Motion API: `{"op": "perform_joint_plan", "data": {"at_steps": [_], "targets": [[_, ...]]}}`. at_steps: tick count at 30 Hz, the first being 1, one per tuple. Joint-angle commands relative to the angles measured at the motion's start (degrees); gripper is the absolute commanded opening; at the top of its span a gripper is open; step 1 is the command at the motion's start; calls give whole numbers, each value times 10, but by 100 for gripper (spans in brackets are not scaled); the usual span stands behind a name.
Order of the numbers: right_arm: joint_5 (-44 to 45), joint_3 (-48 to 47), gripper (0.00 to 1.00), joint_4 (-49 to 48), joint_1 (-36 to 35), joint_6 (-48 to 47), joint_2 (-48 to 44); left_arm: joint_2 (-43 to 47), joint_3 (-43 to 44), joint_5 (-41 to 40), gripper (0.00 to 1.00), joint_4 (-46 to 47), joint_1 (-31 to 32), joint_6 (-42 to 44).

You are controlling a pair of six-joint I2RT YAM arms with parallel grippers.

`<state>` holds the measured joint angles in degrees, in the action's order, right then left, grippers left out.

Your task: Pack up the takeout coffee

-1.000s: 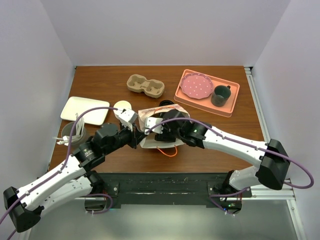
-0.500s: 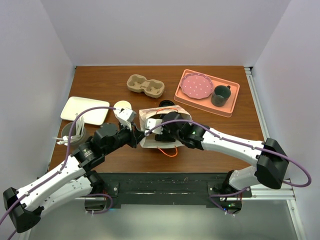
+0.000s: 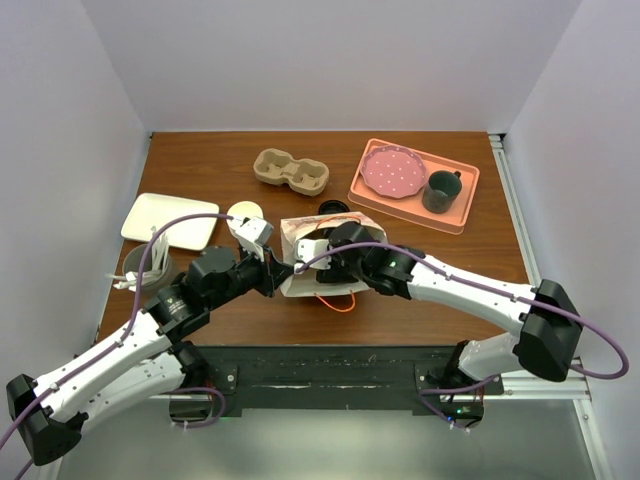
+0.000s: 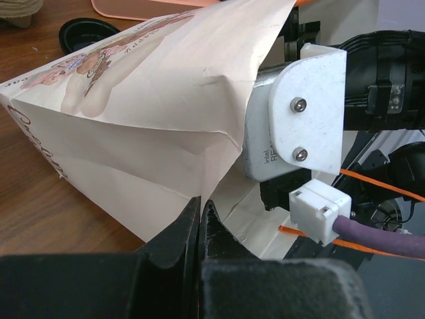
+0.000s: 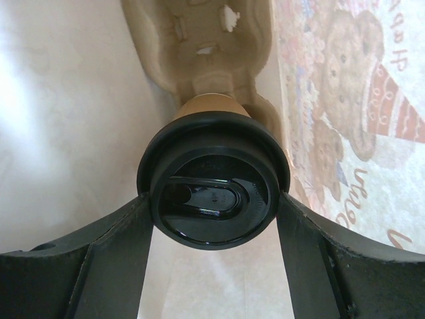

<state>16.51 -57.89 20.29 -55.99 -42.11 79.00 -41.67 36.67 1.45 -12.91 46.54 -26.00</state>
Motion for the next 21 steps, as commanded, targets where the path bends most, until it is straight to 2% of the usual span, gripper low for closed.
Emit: {"op": "perform_joint_plan", "data": {"at_steps": [1, 21], "targets": [[9, -9, 15, -7, 10, -40, -21, 4, 11, 21, 0, 11, 3, 1], [7, -2, 15, -26, 33, -84, -1, 4, 13, 21, 0, 9, 3, 7]]}}
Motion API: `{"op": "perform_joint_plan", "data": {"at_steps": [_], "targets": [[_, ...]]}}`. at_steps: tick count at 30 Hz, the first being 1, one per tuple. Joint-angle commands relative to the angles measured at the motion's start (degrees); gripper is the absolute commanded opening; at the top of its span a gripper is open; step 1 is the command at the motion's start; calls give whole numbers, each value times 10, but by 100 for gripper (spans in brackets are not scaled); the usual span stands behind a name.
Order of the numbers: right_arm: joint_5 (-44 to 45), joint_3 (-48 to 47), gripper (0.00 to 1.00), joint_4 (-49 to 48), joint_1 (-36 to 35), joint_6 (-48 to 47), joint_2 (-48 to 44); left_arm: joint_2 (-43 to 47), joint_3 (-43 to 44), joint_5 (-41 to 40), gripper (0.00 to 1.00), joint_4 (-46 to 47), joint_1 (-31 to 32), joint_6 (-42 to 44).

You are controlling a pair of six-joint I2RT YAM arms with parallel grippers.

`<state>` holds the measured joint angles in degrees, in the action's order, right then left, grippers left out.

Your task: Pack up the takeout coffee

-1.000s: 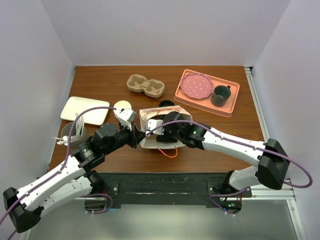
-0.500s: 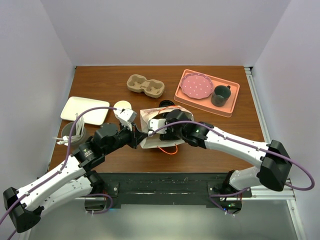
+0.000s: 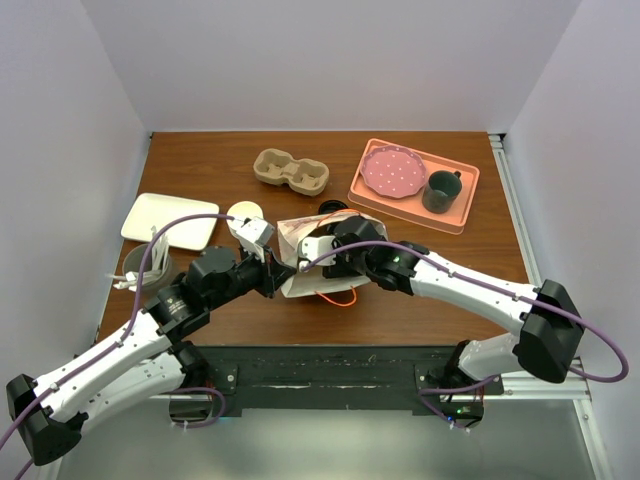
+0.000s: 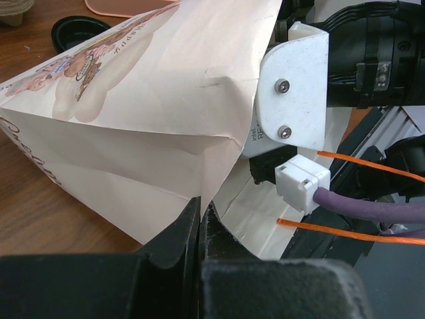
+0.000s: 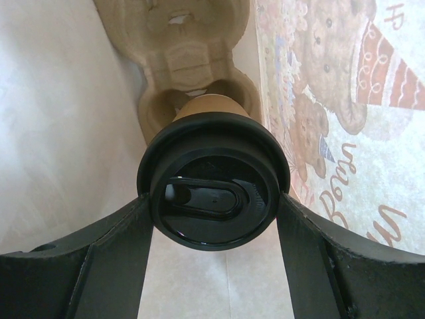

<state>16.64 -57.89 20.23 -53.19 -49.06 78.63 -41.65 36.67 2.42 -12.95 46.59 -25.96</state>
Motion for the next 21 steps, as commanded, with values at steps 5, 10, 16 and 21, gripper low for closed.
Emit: {"op": "perform_joint_plan", "data": {"at_steps": [5, 10, 16, 21], "targets": [[-5, 3, 14, -38, 6, -14, 12, 2, 13, 12, 0, 10, 3, 5], [-14, 9, 14, -48, 6, -12, 14, 0, 11, 12, 0, 13, 3, 1], [-24, 10, 15, -58, 6, -7, 18, 0, 10, 14, 0, 16, 3, 0], [-28, 13, 14, -67, 6, -3, 24, -4, 10, 14, 0, 17, 3, 0]]}}
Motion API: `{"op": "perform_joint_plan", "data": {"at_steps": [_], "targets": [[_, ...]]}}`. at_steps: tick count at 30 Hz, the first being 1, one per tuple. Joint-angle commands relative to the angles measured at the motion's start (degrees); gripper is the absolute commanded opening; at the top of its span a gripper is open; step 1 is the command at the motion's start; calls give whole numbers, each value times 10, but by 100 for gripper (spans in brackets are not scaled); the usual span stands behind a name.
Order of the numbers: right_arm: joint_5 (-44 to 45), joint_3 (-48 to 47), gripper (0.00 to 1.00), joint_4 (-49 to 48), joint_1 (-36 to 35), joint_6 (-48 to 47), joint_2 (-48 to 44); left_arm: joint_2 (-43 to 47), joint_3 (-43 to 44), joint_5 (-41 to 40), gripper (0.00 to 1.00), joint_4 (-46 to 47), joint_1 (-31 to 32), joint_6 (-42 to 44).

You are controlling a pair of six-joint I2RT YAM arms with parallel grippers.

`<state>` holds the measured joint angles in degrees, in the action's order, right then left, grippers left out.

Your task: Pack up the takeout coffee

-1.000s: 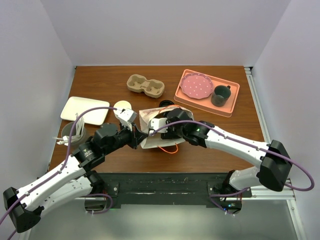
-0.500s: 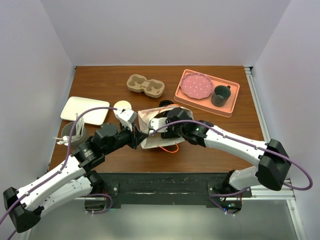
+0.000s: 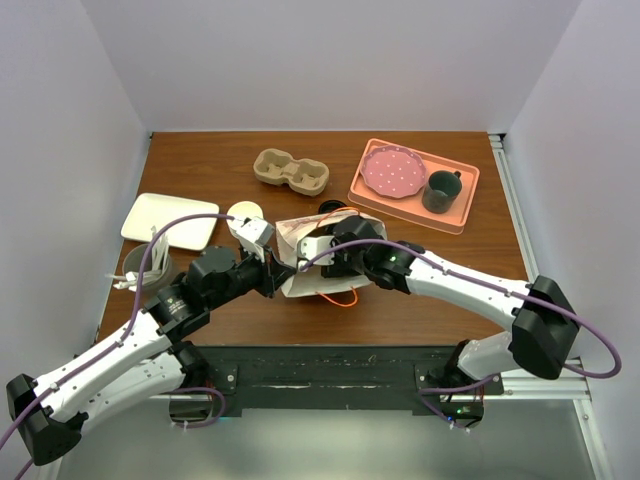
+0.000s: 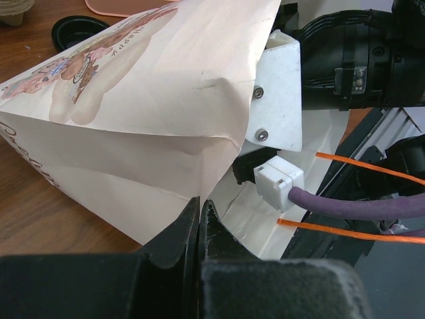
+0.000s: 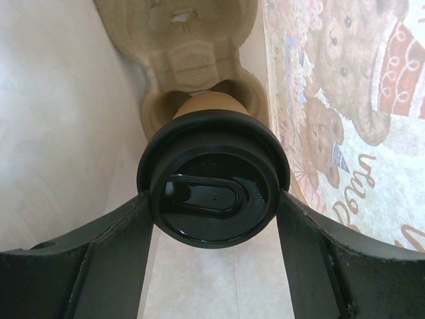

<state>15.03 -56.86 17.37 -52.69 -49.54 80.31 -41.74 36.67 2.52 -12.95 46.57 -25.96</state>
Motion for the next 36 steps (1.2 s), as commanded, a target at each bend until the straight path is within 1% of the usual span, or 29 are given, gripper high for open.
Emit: {"op": "perform_joint_plan", "data": {"at_steps": [1, 12, 24, 27, 31, 32, 34, 35, 36], "targets": [[-11, 3, 14, -44, 1, 2, 8, -3, 10, 13, 0, 16, 4, 0], [-6, 27, 14, -82, 2, 8, 22, -4, 11, 12, 0, 16, 3, -2], [4, 47, 17, -140, 4, 15, 35, -2, 10, 13, 0, 14, 3, -11], [3, 50, 20, -144, 4, 16, 39, 0, 10, 11, 0, 14, 3, -14], [4, 58, 27, -154, 5, 18, 43, 1, 10, 9, 0, 14, 4, -17], [5, 58, 32, -155, 5, 18, 45, 0, 10, 9, 0, 14, 3, -18], [7, 57, 39, -161, 7, 21, 50, 0, 10, 8, 0, 15, 3, -19], [7, 55, 46, -162, 7, 22, 51, 0, 10, 8, 0, 15, 3, -19], [8, 54, 48, -164, 7, 20, 53, -1, 10, 8, 0, 16, 4, -21]]}}
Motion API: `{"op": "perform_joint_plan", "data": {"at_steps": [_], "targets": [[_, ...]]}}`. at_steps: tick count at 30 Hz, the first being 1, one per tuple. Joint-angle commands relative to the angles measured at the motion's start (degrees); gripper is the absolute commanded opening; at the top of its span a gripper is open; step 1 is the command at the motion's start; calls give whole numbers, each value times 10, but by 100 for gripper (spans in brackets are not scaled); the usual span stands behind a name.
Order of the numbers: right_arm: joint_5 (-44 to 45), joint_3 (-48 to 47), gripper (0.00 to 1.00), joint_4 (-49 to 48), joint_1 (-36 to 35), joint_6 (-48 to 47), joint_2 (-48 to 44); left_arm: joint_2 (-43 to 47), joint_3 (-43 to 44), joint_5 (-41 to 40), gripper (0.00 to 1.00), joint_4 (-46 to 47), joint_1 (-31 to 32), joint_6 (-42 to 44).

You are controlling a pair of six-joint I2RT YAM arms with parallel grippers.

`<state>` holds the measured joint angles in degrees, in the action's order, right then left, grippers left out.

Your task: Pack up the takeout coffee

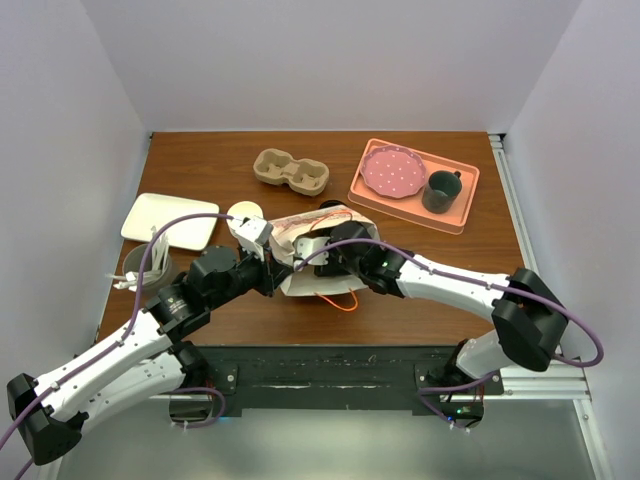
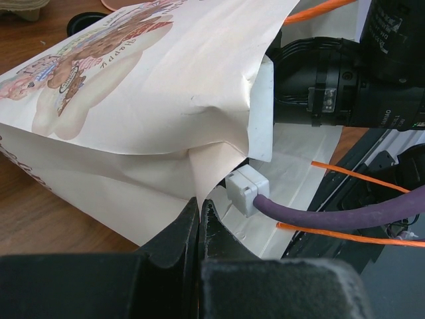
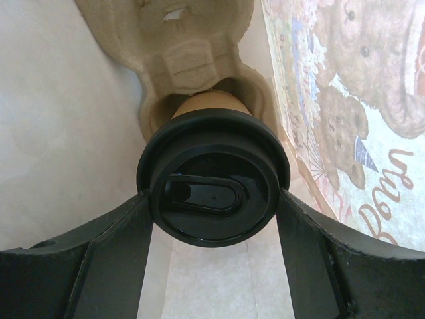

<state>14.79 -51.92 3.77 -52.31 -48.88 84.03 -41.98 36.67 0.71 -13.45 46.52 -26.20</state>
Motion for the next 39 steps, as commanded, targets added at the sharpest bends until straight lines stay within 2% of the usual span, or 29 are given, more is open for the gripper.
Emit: {"op": "perform_joint_plan", "data": {"at_steps": [1, 14, 39], "targets": [[11, 4, 51, -29, 5, 13, 16, 1, 10, 25, 0, 22, 3, -18], [-12, -15, 85, 6, 18, 6, -2, -10, 17, 24, 0, 31, 3, -25], [-40, -82, 86, 144, 24, 12, -48, -36, 85, 15, 0, 6, 3, -71]]}}
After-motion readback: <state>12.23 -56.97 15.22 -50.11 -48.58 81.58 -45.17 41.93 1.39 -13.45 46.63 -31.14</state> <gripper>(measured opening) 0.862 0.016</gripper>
